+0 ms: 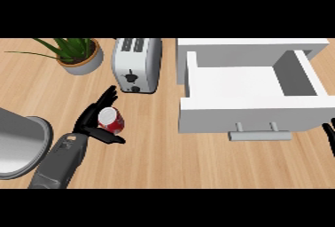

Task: Pick up the can, place it into the drawer and close the drawer

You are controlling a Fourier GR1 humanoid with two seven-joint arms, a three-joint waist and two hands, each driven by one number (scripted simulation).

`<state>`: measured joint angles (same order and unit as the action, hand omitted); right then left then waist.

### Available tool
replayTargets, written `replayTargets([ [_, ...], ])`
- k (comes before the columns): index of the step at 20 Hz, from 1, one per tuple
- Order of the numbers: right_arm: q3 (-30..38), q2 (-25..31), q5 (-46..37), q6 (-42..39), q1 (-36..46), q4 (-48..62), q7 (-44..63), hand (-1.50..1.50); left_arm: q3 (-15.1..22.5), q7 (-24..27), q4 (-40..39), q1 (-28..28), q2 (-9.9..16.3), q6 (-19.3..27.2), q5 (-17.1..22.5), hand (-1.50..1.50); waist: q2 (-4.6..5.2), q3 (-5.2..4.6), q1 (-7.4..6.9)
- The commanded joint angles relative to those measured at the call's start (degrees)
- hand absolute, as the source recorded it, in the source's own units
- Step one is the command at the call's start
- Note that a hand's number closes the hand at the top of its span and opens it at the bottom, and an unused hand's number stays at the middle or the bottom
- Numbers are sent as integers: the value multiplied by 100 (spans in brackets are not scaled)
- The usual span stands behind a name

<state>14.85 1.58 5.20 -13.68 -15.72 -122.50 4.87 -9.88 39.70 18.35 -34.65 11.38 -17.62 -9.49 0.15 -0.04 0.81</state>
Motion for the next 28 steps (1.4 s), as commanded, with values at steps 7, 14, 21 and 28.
replayTargets([
  [7, 91, -84, 220, -12, -235, -279, 113, -150, 59, -54, 205, -10, -299, -310, 102, 150, -22, 4, -40],
  [14, -215, -152, -38, 255, 146, -274, 259, -150, -27, -223, 157, -320, -318, -465, 237, 150, -2, 0, -17],
  [21, -116, -155, -114, 235, -222, -259, 38, -150, -796, -321, 876, 565, -253, 885, 881, 150, -70, 10, -238],
  [28, -137, -155, -116, 393, -115, -295, 82, -150, -529, -1560, 3212, 1132, -769, 1373, 1237, 150, -71, 14, -191],
])
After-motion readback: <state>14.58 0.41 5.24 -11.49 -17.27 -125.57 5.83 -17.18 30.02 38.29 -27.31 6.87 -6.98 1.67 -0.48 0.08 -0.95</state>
